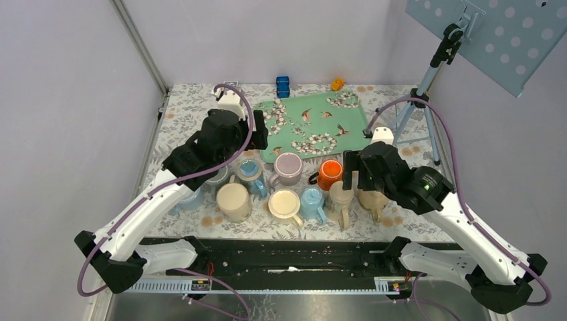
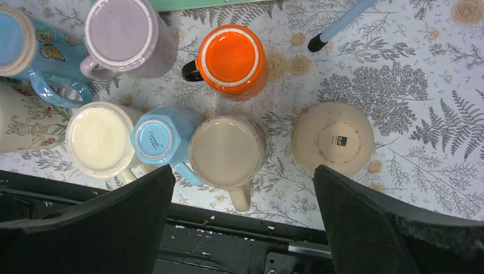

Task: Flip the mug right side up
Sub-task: Turn over the cup at the corner of the board.

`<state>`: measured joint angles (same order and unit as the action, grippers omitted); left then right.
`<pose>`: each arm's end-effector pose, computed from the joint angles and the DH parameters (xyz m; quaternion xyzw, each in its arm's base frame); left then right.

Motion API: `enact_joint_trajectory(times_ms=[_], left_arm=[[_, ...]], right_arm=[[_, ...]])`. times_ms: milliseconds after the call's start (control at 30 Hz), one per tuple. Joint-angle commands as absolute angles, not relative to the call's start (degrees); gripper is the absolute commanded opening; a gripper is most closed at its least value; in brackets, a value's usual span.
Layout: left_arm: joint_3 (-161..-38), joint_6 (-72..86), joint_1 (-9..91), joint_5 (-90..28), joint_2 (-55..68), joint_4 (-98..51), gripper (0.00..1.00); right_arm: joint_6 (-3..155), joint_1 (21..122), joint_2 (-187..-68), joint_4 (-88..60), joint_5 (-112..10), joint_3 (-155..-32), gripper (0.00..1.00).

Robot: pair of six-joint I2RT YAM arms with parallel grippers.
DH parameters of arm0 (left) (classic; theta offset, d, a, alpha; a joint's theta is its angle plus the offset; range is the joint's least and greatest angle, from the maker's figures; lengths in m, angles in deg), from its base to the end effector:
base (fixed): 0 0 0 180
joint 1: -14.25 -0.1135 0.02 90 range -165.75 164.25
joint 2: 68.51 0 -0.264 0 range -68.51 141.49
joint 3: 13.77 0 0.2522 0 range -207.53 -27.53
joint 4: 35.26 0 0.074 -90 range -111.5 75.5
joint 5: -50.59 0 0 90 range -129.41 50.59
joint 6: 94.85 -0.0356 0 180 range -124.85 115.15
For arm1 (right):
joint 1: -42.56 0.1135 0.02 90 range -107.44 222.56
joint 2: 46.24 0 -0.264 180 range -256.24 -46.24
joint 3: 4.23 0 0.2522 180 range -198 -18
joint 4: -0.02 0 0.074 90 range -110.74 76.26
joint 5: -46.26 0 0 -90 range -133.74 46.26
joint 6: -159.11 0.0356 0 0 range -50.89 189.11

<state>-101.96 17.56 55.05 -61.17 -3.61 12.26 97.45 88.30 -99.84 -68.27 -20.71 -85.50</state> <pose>0.1883 -0.1451 0.4083 0.0306 0.8304 -0.1444 0.5372 0.1270 0.1104 0.3736 -0.0522 0.8927 0.1018 0.4360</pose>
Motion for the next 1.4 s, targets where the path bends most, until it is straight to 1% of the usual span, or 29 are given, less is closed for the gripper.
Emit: enact_joint_trajectory(times_ms=[0, 300, 600, 900, 1067, 1133, 1233, 1300, 1367], left_arm=[[-100.46, 17.0, 54.99, -61.49, -5.52, 10.7, 0.99], [-99.93, 16.68, 54.83, -61.38, -4.15, 10.25, 0.99], [-100.53, 16.45, 53.84, -60.44, -3.32, 10.26, 0.99], [-101.13, 17.03, 52.23, -58.04, -2.99, 10.62, 0.99], [-100.94, 16.79, 51.57, -57.14, -3.13, 10.6, 0.99], [-101.15, 16.62, 51.35, -56.5, -3.04, 10.6, 0.99], [-101.27, 16.59, 51.17, -55.93, -2.88, 10.63, 0.99], [-101.2, 16.66, 51.06, -55.82, -2.86, 10.58, 0.99], [-100.95, 16.8, 51.0, -55.68, -2.9, 10.22, 0.99]], right_arm=[[97.68, 88.78, -102.13, -68.71, -21.18, -85.08, 1.0], [98.67, 88.79, -102.7, -67.61, -26.77, -79.18, 1.0], [100.5, 88.76, -97.68, -66.94, -31.58, -73.32, 1.0], [105.58, 89.32, -97.15, -64.31, -37.03, -68.61, 1.0], [107.6, 91.31, -97.95, -63.36, -36.11, -66.92, 0.89], [108.15, 91.84, -98.26, -61.88, -35.51, -65.98, 0.81], [108.54, 92.43, -99.47, -60.0, -33.66, -63.84, 0.65], [108.73, 92.74, -100.15, -59.11, -31.49, -62.49, 0.57], [109.42, 92.68, -100.47, -57.96, -30.03, -61.52, 0.53]])
